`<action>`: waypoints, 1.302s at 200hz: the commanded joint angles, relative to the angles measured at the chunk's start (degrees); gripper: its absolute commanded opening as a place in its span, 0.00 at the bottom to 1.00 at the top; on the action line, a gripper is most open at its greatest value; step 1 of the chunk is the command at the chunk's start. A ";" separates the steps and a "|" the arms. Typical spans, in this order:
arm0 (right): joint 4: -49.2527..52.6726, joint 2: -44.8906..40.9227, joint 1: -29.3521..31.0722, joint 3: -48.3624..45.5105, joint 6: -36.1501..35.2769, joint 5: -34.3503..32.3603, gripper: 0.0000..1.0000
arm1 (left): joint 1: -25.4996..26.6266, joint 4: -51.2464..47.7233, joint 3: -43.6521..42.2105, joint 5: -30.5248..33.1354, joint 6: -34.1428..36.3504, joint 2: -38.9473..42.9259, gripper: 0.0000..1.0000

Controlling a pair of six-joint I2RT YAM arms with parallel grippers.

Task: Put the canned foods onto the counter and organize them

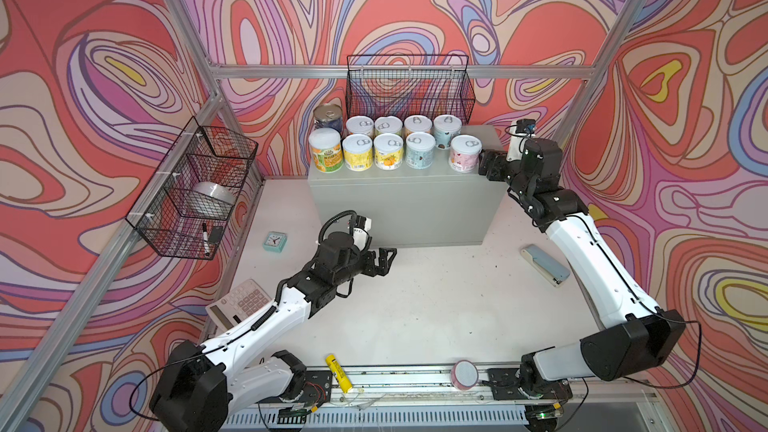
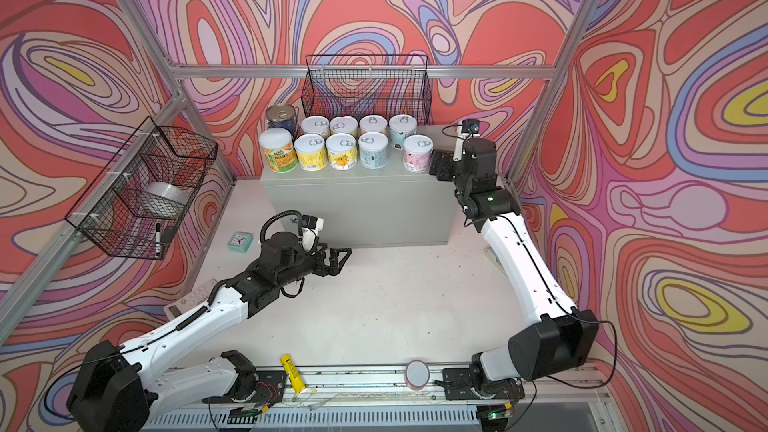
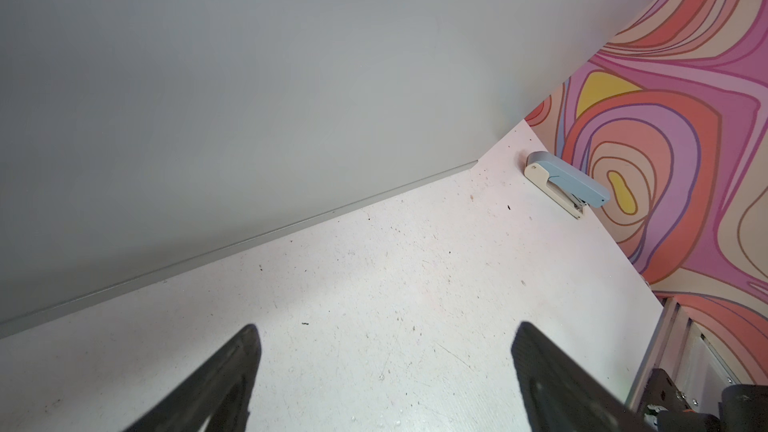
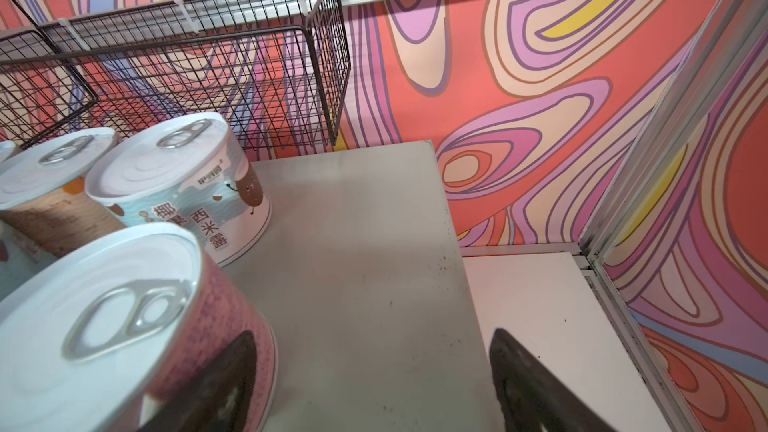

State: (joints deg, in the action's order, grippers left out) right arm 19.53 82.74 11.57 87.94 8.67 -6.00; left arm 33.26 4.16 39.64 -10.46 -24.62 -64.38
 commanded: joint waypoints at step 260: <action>-1.64 2.37 2.58 1.03 1.51 0.65 0.87 | -0.38 0.42 -0.42 2.35 0.17 -0.31 0.96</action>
State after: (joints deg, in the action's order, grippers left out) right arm 15.92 85.19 13.87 88.09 11.14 -2.11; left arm 33.26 4.19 39.64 -9.63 -24.64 -65.39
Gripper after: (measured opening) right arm 0.871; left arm 0.960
